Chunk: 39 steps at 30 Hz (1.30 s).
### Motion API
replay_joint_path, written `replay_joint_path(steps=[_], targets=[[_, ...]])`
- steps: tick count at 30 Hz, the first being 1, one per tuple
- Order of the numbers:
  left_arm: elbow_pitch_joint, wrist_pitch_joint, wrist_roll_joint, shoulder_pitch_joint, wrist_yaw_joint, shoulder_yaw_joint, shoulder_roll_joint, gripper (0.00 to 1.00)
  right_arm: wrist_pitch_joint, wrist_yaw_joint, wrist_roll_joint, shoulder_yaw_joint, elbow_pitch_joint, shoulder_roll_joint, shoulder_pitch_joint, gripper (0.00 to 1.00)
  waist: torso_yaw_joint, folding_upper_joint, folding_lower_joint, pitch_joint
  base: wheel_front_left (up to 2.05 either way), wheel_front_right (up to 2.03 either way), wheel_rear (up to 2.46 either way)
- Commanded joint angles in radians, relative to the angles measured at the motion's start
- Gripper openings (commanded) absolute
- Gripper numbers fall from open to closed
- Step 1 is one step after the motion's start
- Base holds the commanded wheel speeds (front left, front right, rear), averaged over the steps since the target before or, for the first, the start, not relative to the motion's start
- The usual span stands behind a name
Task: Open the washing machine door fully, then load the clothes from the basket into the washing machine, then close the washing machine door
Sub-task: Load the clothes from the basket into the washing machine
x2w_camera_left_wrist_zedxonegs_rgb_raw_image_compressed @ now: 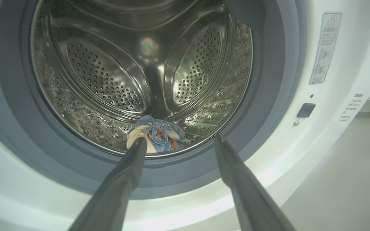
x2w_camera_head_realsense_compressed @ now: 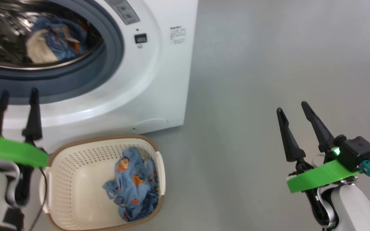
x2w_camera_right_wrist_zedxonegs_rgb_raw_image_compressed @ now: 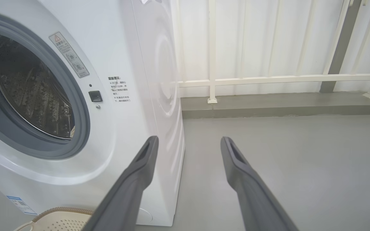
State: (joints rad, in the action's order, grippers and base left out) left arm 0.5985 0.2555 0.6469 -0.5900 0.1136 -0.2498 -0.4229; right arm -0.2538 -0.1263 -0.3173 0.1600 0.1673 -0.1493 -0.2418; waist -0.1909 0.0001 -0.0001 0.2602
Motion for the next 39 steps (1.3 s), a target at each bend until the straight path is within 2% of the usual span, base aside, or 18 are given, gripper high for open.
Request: replay_joint_path(steps=[1, 9, 16, 23, 39], targets=[[-0.035, 0.006, -0.01, 0.014, -0.005, 0.044, -0.035, 1.0, -0.008, -0.004, -0.009, 0.02, -0.016, -0.015, 0.014, 1.0, 0.051, -0.0001, 0.0001, -0.059, 0.0, 0.0, 0.0], [-0.143, 0.006, -0.079, 0.187, -0.003, 0.115, 0.009, 1.0, -0.008, -0.004, -0.042, 0.025, 0.002, -0.051, 0.033, 1.0, 0.095, -0.0001, 0.0001, -0.123, 0.0, 0.0, 0.0], [-0.208, 0.006, -0.095, 0.318, 0.0, 0.2, 0.041, 1.0, -0.008, -0.004, -0.064, 0.03, 0.014, -0.073, 0.06, 1.0, 0.125, -0.0001, 0.0001, -0.165, 0.0, 0.0, 0.0], [-0.276, 0.006, -0.126, 0.433, 0.007, 0.237, 0.079, 1.0, -0.008, -0.004, -0.086, 0.032, 0.024, -0.091, 0.082, 1.0, 0.152, -0.0001, 0.0001, -0.211, 0.0, 0.0, 0.0], [-0.344, 0.006, -0.146, 0.508, 0.014, 0.264, 0.108, 1.0, -0.008, -0.004, -0.099, 0.03, 0.017, -0.11, 0.103, 1.0, 0.158, -0.0001, 0.0001, -0.23, 0.0, 0.0, 0.0]])
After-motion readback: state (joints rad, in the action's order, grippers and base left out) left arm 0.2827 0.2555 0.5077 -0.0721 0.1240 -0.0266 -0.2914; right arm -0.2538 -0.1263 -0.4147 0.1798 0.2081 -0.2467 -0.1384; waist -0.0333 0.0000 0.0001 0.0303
